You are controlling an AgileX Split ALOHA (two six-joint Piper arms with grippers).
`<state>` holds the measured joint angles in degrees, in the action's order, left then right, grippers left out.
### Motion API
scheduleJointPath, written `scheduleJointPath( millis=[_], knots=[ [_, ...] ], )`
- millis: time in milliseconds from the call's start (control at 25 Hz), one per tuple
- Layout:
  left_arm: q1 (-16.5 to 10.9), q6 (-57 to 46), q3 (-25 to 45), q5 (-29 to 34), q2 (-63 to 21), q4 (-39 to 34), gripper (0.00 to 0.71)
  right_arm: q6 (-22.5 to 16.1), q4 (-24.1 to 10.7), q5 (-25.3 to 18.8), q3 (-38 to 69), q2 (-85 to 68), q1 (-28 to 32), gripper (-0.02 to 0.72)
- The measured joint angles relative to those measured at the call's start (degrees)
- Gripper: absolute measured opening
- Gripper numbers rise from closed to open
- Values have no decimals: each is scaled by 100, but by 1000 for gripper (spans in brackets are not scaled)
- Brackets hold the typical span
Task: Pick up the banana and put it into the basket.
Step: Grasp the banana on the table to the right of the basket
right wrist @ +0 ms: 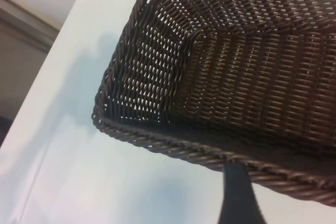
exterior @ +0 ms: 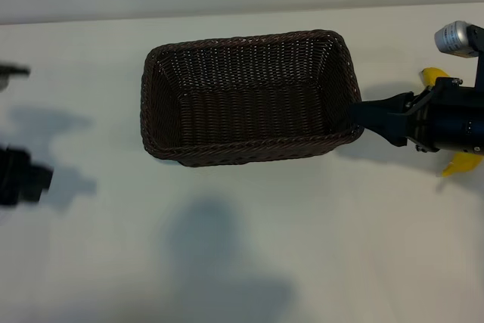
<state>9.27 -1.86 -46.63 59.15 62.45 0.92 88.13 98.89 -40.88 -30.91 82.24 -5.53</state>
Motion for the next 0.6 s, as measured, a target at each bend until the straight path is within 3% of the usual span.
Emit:
scheduleJointPath(
  millis=[280, 600],
  knots=[
    [0, -70, 1223, -155, -1923, -7, 574, 19, 0, 0, 0, 0, 0, 444],
    [0, -72, 1668, -99, -3693, -7, 574, 19, 0, 0, 0, 0, 0, 444]
  ],
)
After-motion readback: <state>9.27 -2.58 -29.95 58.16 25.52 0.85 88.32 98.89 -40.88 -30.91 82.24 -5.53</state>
